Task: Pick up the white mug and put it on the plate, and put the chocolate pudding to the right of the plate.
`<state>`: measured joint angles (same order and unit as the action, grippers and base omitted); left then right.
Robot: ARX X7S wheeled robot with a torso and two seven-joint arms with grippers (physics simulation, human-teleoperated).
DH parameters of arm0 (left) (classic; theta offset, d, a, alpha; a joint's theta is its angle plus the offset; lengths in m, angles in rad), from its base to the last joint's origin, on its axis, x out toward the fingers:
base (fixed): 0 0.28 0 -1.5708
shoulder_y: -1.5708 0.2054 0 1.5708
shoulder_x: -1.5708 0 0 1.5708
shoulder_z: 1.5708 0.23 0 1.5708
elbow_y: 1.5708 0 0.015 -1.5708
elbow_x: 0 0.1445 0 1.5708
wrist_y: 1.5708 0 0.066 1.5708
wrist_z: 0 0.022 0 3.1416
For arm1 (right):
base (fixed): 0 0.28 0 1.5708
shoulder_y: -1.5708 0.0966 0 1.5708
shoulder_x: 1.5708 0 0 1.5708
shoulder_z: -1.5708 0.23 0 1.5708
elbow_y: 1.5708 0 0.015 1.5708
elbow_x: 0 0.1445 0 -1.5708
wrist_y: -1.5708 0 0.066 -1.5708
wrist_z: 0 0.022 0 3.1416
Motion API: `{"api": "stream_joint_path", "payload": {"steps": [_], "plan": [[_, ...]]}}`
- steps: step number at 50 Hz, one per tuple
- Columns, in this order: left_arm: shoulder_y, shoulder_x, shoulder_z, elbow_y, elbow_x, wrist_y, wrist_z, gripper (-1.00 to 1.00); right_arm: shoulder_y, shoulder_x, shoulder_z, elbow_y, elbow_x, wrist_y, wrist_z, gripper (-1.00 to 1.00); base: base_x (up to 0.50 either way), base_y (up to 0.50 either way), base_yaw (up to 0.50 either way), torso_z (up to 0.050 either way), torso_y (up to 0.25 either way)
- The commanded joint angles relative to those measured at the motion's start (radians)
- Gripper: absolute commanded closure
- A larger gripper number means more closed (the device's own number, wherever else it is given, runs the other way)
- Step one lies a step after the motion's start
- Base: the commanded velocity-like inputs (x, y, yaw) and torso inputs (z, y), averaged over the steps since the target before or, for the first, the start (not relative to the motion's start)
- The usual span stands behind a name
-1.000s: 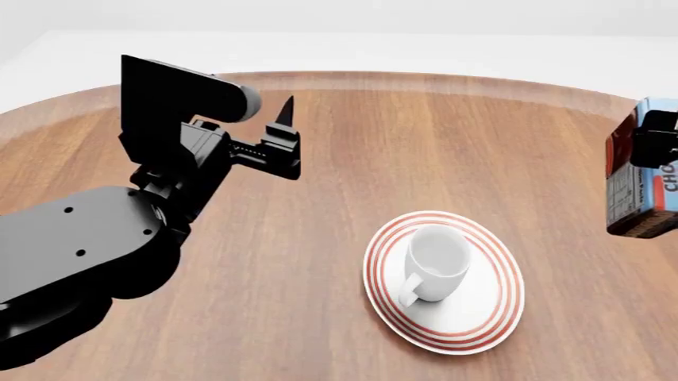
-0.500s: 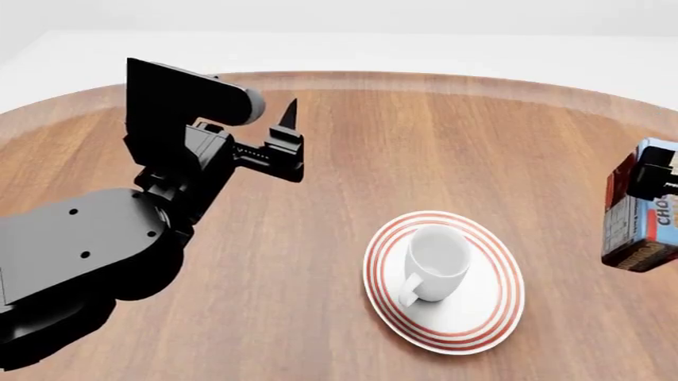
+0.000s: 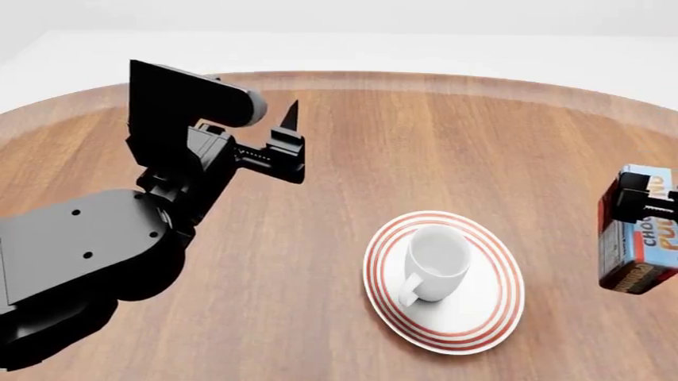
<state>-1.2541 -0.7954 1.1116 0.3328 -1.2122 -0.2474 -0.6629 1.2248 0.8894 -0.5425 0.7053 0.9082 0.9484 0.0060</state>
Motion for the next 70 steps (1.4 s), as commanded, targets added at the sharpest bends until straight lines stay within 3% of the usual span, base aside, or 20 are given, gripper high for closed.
{"api": "stream_joint_path", "payload": {"steps": [1,70], "plan": [[0.012,0.02,-0.023,0.008,0.017,-0.002,0.023,-1.0,-0.034,-0.022,0.007,0.0,-0.036,-0.011,-0.033,1.0,0.0,0.0,0.0,0.0,0.0],[0.025,0.039,-0.019,0.003,0.031,-0.014,0.026,-1.0,-0.16,-0.103,-0.011,0.21,-0.093,-0.197,-0.099,1.0,0.0,0.0,0.0,0.0,0.0]]}}
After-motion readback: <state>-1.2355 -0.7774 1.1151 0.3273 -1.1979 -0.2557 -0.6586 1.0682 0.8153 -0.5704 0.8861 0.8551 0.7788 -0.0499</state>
